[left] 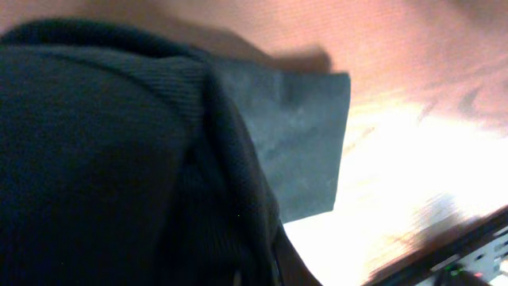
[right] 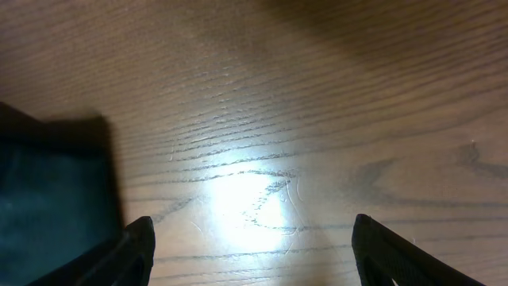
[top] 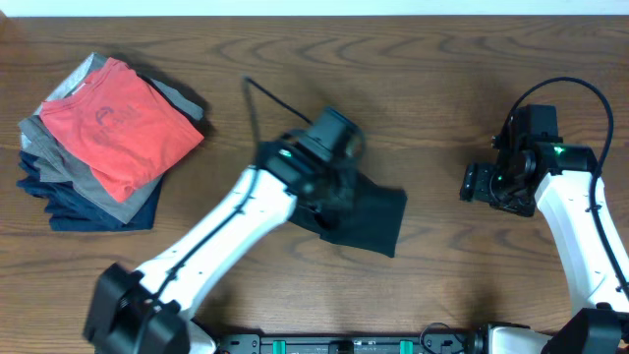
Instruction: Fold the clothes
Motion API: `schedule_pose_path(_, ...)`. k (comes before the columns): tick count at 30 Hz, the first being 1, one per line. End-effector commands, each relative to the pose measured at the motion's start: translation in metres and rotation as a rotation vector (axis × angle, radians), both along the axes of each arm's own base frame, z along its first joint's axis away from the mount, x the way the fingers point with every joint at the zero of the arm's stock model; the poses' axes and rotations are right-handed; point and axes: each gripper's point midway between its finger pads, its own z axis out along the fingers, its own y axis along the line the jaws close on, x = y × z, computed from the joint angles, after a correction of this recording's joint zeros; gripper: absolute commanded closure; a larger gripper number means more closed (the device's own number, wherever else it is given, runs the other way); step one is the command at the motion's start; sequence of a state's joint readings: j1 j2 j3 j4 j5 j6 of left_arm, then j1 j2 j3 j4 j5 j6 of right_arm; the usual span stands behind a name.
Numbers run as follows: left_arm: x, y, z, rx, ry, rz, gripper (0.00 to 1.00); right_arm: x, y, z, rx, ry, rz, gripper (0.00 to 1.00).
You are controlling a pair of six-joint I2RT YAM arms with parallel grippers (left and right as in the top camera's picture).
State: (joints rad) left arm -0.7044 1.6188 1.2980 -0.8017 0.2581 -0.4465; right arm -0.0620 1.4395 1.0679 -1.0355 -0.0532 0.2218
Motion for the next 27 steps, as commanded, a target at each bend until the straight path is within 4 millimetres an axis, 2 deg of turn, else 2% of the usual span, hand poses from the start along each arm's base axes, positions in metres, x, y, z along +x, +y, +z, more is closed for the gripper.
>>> schedule_pose_path(1, -0.004, -0.012, -0.021, 0.057, 0.025, -0.011, 0.92, -0.001, -0.003, 0.001, -0.004, 0.002, 0.01, 0.22)
schedule_pose_path(4, -0.015, -0.026, -0.039, 0.06, 0.075, -0.053, 0.93, -0.002, -0.003, 0.001, -0.004, 0.006, 0.01, 0.22)
schedule_pose_path(7, -0.021, -0.041, -0.044, 0.022, 0.099, -0.086, 0.93, -0.002, -0.003, 0.001, -0.003, 0.007, 0.01, 0.22)
schedule_pose_path(13, -0.017, -0.054, -0.04, -0.027, 0.075, -0.098, 0.92, -0.004, -0.003, -0.002, -0.003, 0.015, 0.011, 0.21)
schedule_pose_path(18, -0.02, -0.055, -0.04, -0.035, 0.09, -0.088, 0.92, -0.005, -0.002, -0.005, -0.002, 0.019, 0.011, 0.21)
schedule_pose_path(23, -0.03, -0.063, -0.029, -0.111, 0.144, -0.114, 0.94, -0.008, -0.001, -0.009, 0.005, 0.031, 0.012, 0.22)
schedule_pose_path(25, -0.027, -0.061, -0.023, -0.124, 0.13, -0.109, 0.94, -0.01, 0.005, -0.011, 0.038, 0.038, 0.018, 0.25)
schedule_pose_path(27, -0.019, -0.055, -0.017, -0.116, 0.097, -0.09, 0.94, -0.011, 0.017, -0.013, 0.103, 0.042, 0.051, 0.36)
